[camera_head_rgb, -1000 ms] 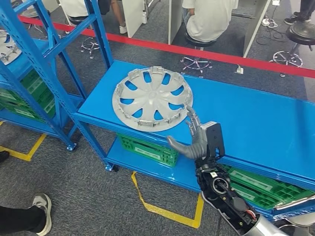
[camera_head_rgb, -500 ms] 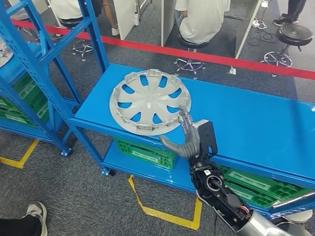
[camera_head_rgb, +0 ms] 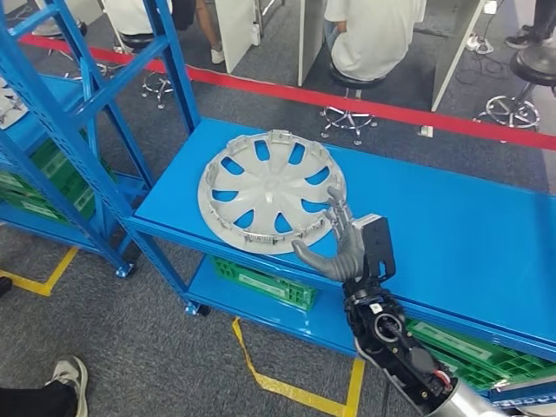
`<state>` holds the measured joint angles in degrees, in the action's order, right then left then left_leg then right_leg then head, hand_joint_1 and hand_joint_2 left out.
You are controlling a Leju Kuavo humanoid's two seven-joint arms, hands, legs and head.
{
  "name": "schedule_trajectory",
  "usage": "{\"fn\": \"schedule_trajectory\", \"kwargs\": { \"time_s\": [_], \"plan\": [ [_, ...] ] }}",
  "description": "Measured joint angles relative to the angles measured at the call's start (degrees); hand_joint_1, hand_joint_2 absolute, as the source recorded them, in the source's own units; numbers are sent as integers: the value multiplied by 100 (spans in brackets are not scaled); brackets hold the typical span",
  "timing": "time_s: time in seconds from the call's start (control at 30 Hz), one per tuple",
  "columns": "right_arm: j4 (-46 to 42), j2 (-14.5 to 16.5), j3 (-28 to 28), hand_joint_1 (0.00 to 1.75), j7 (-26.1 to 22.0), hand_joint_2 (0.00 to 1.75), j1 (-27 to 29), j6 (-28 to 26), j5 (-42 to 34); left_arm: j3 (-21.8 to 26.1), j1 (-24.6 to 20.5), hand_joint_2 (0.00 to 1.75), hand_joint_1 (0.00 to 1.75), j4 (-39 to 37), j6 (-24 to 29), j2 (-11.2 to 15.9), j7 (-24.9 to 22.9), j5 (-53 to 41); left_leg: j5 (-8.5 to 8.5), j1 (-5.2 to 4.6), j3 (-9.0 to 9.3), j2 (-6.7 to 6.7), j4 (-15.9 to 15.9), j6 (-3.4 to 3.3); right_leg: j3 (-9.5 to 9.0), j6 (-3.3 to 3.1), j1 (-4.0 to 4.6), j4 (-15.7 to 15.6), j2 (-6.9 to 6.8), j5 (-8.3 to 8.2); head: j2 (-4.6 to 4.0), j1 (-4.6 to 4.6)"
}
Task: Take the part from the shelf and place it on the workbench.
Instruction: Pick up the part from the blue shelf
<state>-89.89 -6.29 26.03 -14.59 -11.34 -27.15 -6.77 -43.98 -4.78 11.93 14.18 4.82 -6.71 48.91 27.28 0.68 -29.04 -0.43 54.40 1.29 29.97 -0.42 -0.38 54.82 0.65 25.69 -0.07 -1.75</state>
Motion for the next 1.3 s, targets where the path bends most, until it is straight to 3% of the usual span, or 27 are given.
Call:
{"fn": "schedule_trajectory", "kwargs": {
  "time_s": [0.07,0.13,0.17,0.2,0.23,0.3,0.37,0.47,0.53,0.57,0.63,0.67,0.7,0.73,0.77,0.83,0.87,0.9,1.0,1.07,1.1,1.17,1.2,1.23,1.27,1.3],
  "plan": [
    [-1,0,0,0,-2,175,-31,3,3,0,-2,0,0,0,10,2,14,36,256,6,-293,8,561,49,-35,-62,-20,-40,-8,-1,0,51],
    [1,0,7,0,0,175,-41,4,5,0,-5,0,0,0,17,2,25,73,548,5,-827,10,1425,75,-45,-97,-15,-46,-20,23,0,128],
    [2,0,10,0,2,175,-39,4,5,-1,0,0,0,0,21,3,28,91,582,5,-1037,10,1706,79,-56,-106,-12,-46,-23,39,0,150],
    [3,0,11,0,3,175,-37,3,5,-1,8,0,0,0,27,4,31,109,496,5,-1136,10,1759,74,-74,-109,-10,-46,-22,58,0,165],
    [3,0,11,0,4,175,-37,3,4,-2,16,0,0,0,31,8,33,120,300,4,-1105,10,1566,59,-102,-107,-10,-46,-16,79,0,180],
    [3,0,12,0,3,175,-40,2,4,-2,26,0,0,0,37,28,37,131,-208,-8,-783,11,713,-2,-168,-87,-9,-47,-7,131,0,217],
    [3,0,13,0,2,175,-42,2,2,-1,13,0,0,0,38,50,42,136,-456,-40,-517,19,74,-60,-200,-36,7,-46,-1,189,0,244],
    [2,0,13,0,0,175,-43,2,-1,-1,3,0,0,0,39,56,48,143,-432,-64,-451,24,-61,-122,-228,57,9,-70,0,252,0,235],
    [-1,0,9,0,-3,175,-47,2,-1,-1,12,0,0,0,40,55,49,145,-419,-36,-387,30,-106,-176,-179,119,0,96,-10,365,0,207],
    [-2,0,7,0,-3,175,-50,2,-1,-1,14,0,0,0,40,56,50,146,-409,-20,-347,35,-126,-205,-63,150,-5,363,-15,501,0,174],
    [1,-1,7,0,-3,175,-43,-2,-1,0,13,0,0,0,42,61,53,147,-363,-20,-289,38,-131,-247,362,198,-19,1207,-22,858,0,107],
    [3,-2,9,0,-3,175,-34,-3,-1,0,12,0,0,0,42,62,54,147,-339,-21,-263,37,-130,-253,583,216,-24,1591,-23,973,0,85],
    [8,-2,10,0,-2,175,-26,-4,-1,0,14,0,0,0,42,61,55,147,-312,-20,-231,34,-129,-253,732,230,-27,1798,-24,978,0,69],
    [12,-2,11,0,-2,175,-22,-4,-1,0,20,0,0,0,42,60,55,147,-282,-18,-190,28,-128,-246,770,236,-32,1771,-26,857,0,50],
    [16,-2,10,0,-1,175,-23,-4,-1,0,27,0,0,0,42,57,55,147,-245,-15,-134,22,-127,-233,682,237,-38,1485,-28,616,0,23],
    [21,-2,7,0,-1,175,-29,-5,-1,0,37,0,0,-1,42,51,55,148,-167,-19,-27,11,-123,-186,350,232,-45,624,-30,117,0,-33],
    [25,-2,8,0,-2,175,-33,-4,-1,0,33,0,0,-1,42,51,55,148,-134,-28,-2,5,-110,-155,195,211,-45,285,-26,-7,0,-49],
    [28,-2,10,0,-2,175,-32,-4,-1,0,25,0,0,-2,43,53,55,149,-116,-37,2,0,-102,-124,113,186,-37,111,-19,-37,0,-46],
    [32,-2,13,0,-6,175,-31,-7,-2,0,6,0,0,-2,43,61,54,161,-89,-32,-10,-4,-90,-42,55,77,-17,39,-1,10,0,-4],
    [32,-2,5,0,-16,175,-42,-19,-7,-1,7,0,0,-2,43,58,48,177,50,-20,-104,4,149,12,11,6,-32,3,-1,15,0,27],
    [32,-1,4,0,-20,175,-43,-22,-10,-1,5,0,0,-2,42,56,40,185,191,-16,-265,8,463,34,-10,-25,-39,-12,-6,20,0,59],
    [37,0,11,0,-25,175,-39,-19,-16,-1,0,0,0,-2,44,49,21,201,497,-14,-783,11,1334,58,-19,-69,-28,-14,-17,43,0,132],
    [41,-1,14,0,-24,175,-35,-13,-19,-1,4,0,0,-2,46,48,14,211,552,-14,-1008,11,1650,61,-27,-79,-22,-14,-20,58,0,156],
    [45,-1,15,0,-24,175,-33,-8,-19,-1,12,0,0,-2,50,48,9,220,492,-15,-1130,11,1753,55,-42,-84,-18,-13,-17,75,0,170],
    [48,-1,15,0,-24,175,-33,-1,-20,-2,20,0,0,-2,56,49,5,226,314,-16,-1122,11,1604,40,-67,-83,-15,-13,-10,97,0,184],
    [49,-1,15,0,-24,175,-34,2,-20,-2,27,0,0,-2,63,53,3,231,53,-18,-990,11,1231,15,-103,-76,-14,-14,-3,122,0,199]
  ]
}}
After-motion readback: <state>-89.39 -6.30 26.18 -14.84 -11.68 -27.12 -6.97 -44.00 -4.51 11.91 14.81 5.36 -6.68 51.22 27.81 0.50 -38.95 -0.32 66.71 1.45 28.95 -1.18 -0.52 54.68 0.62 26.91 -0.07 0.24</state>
